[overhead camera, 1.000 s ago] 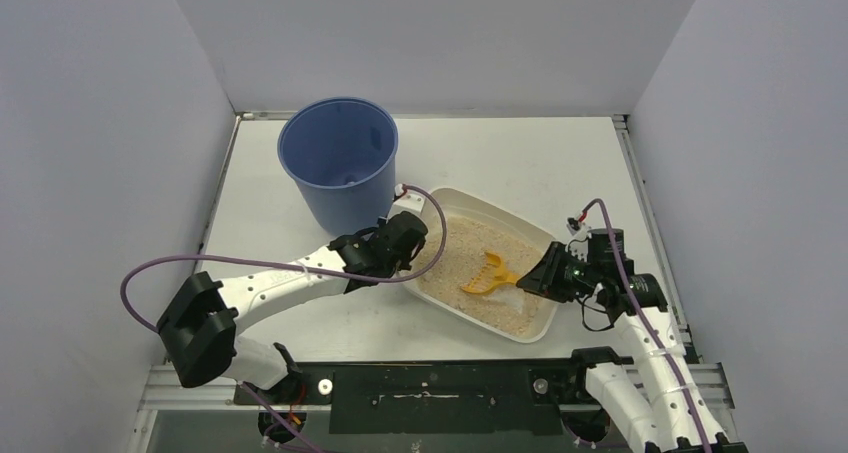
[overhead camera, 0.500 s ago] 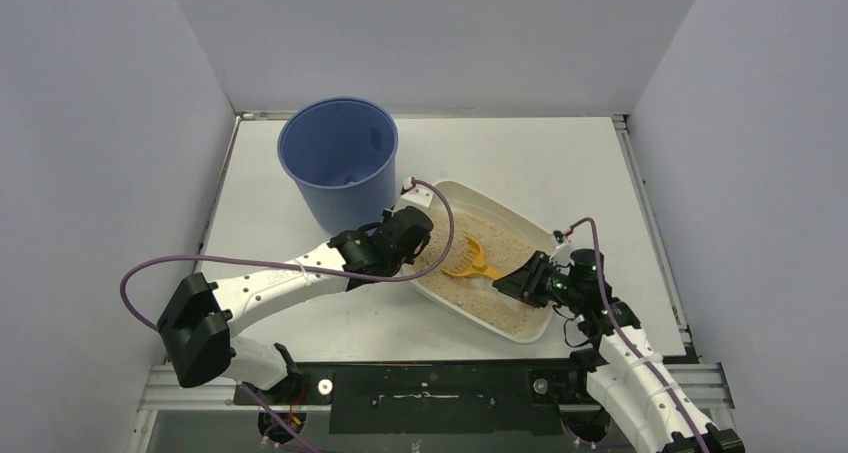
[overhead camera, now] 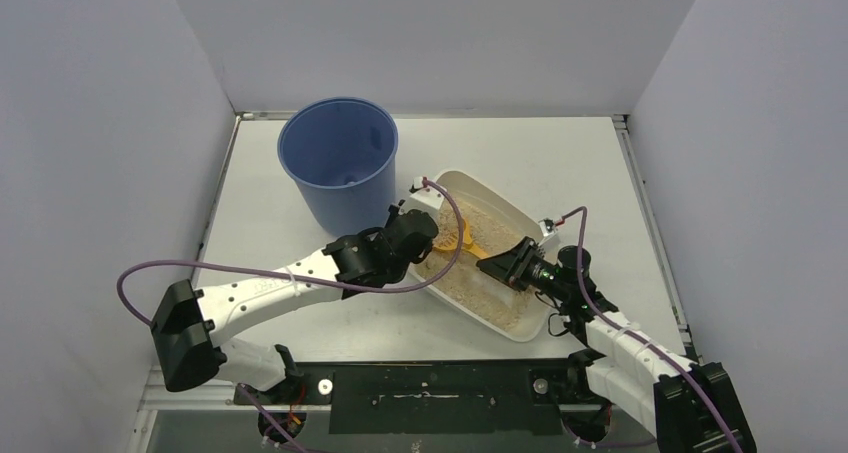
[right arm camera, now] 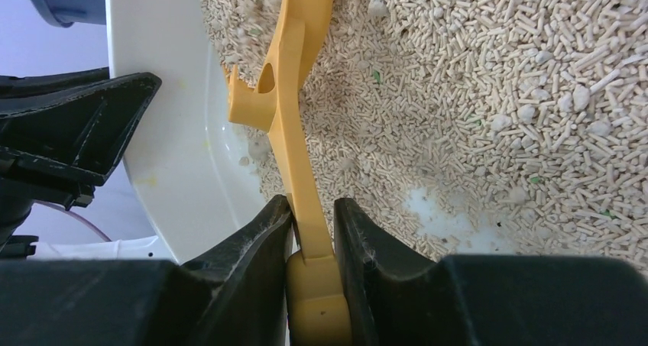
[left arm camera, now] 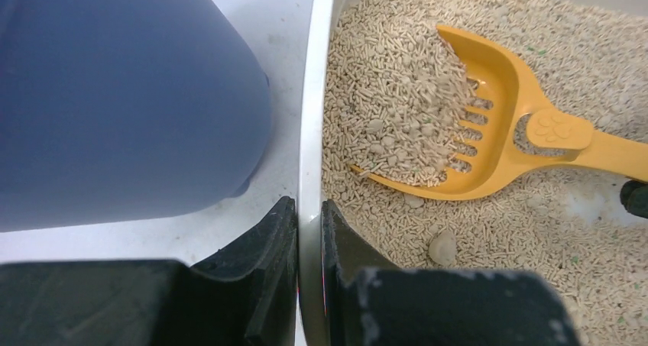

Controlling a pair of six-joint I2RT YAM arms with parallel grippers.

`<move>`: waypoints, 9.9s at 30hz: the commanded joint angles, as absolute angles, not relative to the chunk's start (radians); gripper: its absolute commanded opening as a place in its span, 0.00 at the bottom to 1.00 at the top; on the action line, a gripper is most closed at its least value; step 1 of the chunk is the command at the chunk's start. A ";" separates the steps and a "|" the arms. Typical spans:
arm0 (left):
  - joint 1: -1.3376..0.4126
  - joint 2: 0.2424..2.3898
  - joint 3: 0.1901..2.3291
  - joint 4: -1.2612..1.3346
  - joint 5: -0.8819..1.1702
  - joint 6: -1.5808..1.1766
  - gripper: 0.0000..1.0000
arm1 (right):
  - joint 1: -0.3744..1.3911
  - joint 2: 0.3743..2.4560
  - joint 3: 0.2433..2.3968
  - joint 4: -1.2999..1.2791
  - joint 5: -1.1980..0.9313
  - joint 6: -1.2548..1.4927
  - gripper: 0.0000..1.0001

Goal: Clean the litter box

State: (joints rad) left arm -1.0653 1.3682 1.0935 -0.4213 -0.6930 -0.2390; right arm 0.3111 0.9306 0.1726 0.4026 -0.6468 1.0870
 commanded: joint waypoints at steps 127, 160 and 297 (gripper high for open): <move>-0.987 1.768 1.508 -0.569 -0.139 0.088 0.77 | 0.124 0.263 0.572 -0.925 -0.720 0.764 0.00; -0.857 2.110 1.711 -0.591 0.106 0.233 0.18 | 0.291 0.193 0.536 -0.953 -0.569 0.868 0.00; -1.111 1.548 0.979 -0.200 -0.550 -0.909 0.00 | 0.013 0.765 0.181 -0.127 -0.245 1.147 0.00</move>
State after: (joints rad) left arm -1.0634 1.6302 0.9432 -0.1867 -0.6247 -1.0729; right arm 0.0795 0.6567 0.2588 -0.2783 -0.2829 1.2522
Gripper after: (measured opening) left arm 0.111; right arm 0.229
